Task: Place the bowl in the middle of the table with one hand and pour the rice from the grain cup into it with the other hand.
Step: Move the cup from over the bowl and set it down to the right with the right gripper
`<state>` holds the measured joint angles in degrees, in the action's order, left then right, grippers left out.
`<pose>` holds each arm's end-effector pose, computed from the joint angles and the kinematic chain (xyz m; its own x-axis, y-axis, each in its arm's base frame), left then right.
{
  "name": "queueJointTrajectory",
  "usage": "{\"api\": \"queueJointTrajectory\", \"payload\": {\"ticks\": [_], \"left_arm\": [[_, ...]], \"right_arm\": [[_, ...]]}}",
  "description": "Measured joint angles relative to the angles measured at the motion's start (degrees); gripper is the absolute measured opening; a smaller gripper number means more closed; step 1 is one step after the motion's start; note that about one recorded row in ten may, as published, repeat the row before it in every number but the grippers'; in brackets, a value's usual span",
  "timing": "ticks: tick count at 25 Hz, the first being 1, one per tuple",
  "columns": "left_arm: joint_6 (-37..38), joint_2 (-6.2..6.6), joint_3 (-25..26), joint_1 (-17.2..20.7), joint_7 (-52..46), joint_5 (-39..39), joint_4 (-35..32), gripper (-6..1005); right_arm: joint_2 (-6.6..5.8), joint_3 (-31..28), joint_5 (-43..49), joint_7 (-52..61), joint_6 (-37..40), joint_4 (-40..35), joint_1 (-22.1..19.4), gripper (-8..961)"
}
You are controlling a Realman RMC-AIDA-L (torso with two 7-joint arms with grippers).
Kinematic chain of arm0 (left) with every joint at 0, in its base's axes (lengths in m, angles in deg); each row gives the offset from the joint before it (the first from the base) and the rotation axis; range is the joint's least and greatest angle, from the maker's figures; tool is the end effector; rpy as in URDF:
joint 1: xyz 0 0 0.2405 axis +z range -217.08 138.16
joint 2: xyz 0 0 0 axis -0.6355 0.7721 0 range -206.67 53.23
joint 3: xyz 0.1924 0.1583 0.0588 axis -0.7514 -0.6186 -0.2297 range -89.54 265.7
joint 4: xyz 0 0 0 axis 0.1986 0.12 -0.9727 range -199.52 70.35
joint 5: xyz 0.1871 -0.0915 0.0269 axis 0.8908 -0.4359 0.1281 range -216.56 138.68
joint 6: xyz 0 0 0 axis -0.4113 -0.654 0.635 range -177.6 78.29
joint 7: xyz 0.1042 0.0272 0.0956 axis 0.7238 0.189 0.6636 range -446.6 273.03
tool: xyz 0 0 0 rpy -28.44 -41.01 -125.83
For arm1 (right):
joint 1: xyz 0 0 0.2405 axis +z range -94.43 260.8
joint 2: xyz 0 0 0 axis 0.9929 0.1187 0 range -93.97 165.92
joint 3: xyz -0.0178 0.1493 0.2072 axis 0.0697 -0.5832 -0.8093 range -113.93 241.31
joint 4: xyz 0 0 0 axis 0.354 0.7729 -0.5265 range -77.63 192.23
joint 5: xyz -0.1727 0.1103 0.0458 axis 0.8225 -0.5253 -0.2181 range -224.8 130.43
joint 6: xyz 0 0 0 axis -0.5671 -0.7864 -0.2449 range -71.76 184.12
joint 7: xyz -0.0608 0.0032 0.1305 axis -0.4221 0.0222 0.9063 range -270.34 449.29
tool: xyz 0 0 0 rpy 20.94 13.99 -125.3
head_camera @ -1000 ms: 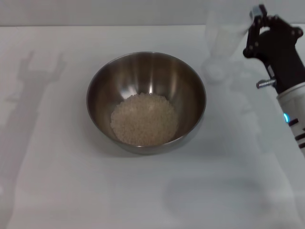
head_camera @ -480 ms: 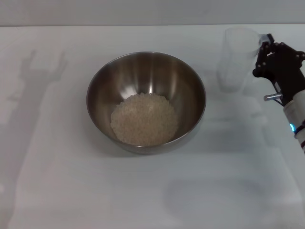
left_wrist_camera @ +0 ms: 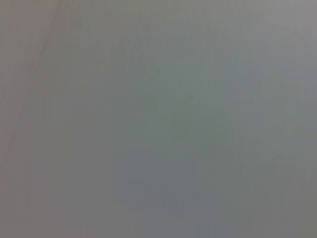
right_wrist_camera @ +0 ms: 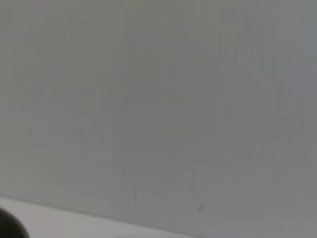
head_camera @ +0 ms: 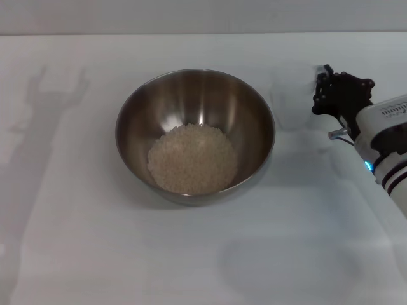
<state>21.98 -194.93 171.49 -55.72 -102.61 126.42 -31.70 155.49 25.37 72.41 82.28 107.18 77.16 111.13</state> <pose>-0.2692 0.3410 0.0570 0.5077 -0.4255 0.7492 0.7584 -0.1919 -0.6229 0.2927 0.3500 -0.0684 0.7961 -0.0966 -0.5974 -0.6006 -0.2477 -0.7603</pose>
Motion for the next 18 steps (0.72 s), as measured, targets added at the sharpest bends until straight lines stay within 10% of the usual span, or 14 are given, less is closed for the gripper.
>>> {"api": "queueJointTrajectory", "payload": {"ticks": [18], "left_arm": [[0.2, -0.06, 0.0, 0.0, 0.0, 0.1, -0.1, 832]], "right_arm": [[-0.13, 1.6, 0.1, 0.4, -3.8, -0.9, 0.2, 183]]}}
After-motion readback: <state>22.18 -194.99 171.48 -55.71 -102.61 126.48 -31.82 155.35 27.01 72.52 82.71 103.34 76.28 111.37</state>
